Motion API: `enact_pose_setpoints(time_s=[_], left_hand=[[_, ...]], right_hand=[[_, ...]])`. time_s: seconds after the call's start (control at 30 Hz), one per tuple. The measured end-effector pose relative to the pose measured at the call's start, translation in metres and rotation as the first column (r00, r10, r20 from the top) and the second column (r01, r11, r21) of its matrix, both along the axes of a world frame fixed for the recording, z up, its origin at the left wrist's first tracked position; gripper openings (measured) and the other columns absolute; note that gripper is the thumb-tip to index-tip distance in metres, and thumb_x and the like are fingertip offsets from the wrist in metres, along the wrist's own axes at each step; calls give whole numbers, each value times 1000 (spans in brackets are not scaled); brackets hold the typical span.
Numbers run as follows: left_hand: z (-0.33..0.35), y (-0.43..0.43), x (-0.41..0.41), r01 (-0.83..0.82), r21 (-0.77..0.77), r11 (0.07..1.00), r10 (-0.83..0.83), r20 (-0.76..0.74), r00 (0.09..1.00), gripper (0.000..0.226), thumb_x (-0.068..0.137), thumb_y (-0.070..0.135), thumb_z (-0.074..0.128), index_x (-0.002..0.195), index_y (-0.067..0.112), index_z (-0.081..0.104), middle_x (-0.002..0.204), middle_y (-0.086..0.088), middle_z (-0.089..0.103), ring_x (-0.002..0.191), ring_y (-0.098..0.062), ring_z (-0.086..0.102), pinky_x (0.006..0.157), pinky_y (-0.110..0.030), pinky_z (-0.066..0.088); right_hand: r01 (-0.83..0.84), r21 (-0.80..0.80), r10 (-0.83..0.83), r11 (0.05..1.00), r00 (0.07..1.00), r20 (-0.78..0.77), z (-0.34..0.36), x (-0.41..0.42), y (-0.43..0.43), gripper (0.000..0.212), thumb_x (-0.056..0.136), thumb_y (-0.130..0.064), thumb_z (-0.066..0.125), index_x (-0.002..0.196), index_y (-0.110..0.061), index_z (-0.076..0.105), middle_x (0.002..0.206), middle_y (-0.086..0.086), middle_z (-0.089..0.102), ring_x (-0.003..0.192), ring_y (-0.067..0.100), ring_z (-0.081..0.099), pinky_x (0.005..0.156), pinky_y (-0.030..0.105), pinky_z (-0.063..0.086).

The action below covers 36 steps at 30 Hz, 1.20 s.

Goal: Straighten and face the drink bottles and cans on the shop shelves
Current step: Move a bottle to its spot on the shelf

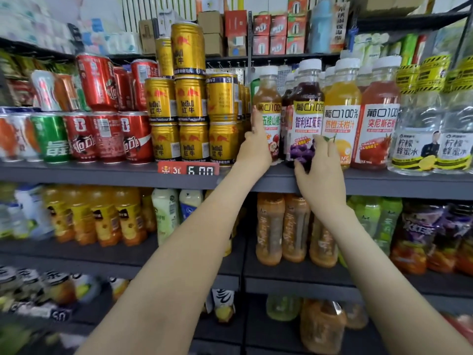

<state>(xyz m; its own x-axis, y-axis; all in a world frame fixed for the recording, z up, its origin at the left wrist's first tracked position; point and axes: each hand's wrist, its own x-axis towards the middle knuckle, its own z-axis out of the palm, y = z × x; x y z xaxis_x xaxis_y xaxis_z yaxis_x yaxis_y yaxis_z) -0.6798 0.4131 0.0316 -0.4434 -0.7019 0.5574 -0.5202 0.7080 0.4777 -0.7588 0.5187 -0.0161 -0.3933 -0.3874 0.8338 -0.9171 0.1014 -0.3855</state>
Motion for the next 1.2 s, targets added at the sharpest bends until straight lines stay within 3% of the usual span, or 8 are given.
enact_pose_setpoints(time_s=[0.13, 0.27, 0.33, 0.47, 0.63, 0.9, 1.07, 1.2], left_hand=[[-26, 32, 25, 7, -129, 992, -8, -7, 1000, 63, 93, 11, 52, 147, 11, 20, 130, -17, 48, 113, -31, 53, 86, -37, 45], [-89, 64, 66, 53, -391, 919, -163, -254, 953, 37, 92, 7, 51, 129, 5, 51, 125, -10, 55, 118, -22, 50, 99, -28, 39], [-129, 68, 83, 40, -412, 910, -171, -286, 943, 31, 91, 6, 52, 121, 4, 56, 120, -9, 57, 114, -19, 50, 100, -23, 37], [-214, 62, 108, 17, -336, 942, -75, -160, 984, 23, 88, 6, 55, 110, 7, 61, 107, -8, 61, 99, -22, 55, 83, -30, 44], [-286, 77, 113, -65, 59, 996, 62, 53, 997, 27, 92, 12, 56, 118, 10, 57, 111, -9, 60, 101, -29, 59, 73, -36, 49], [-353, 134, 46, -5, 401, 916, -158, 373, 914, 36, 95, 21, 46, 131, 17, 43, 127, -9, 51, 112, -30, 52, 80, -40, 47], [-364, 200, -24, 78, 412, 908, -279, 456, 845, 37, 97, 24, 46, 133, 16, 41, 127, -8, 51, 109, -28, 55, 74, -35, 48], [-370, 269, -95, 162, 425, 891, -370, 470, 801, 32, 98, 24, 45, 128, 16, 45, 123, -6, 54, 104, -26, 57, 74, -36, 50]], right_hand=[[-62, -126, 54, 990, 996, -65, -21, 14, 11, 46, 86, -6, 59, 130, 0, 46, 124, 18, 50, 120, 26, 40, 102, 23, 28], [-157, -193, 118, 969, 973, -196, -64, 42, 25, 35, 86, -1, 59, 120, 3, 54, 114, 18, 56, 111, 22, 43, 101, 21, 31], [-217, -151, 188, 965, 965, -185, -93, 55, 28, 33, 86, -1, 60, 118, 2, 54, 111, 16, 56, 109, 22, 46, 100, 20, 32], [-276, 57, 279, 960, 959, -58, -159, 66, 25, 35, 84, 1, 60, 118, -1, 52, 106, 15, 54, 103, 23, 45, 94, 20, 33], [-310, 307, 287, 900, 951, 116, -235, 72, 35, 35, 84, -1, 62, 118, -5, 54, 109, 12, 57, 105, 21, 45, 90, 27, 39], [-281, 555, 51, 783, 918, 393, -313, 27, 107, 33, 88, -6, 54, 121, -3, 52, 117, 15, 53, 108, 33, 52, 81, 37, 47], [-215, 604, -120, 768, 877, 466, -333, -39, 180, 38, 91, -8, 50, 129, -5, 46, 128, 12, 48, 122, 28, 44, 92, 33, 41], [-161, 581, -207, 798, 832, 514, -348, -102, 265, 29, 90, -7, 53, 119, -4, 52, 117, 14, 53, 112, 30, 48, 84, 30, 38]])
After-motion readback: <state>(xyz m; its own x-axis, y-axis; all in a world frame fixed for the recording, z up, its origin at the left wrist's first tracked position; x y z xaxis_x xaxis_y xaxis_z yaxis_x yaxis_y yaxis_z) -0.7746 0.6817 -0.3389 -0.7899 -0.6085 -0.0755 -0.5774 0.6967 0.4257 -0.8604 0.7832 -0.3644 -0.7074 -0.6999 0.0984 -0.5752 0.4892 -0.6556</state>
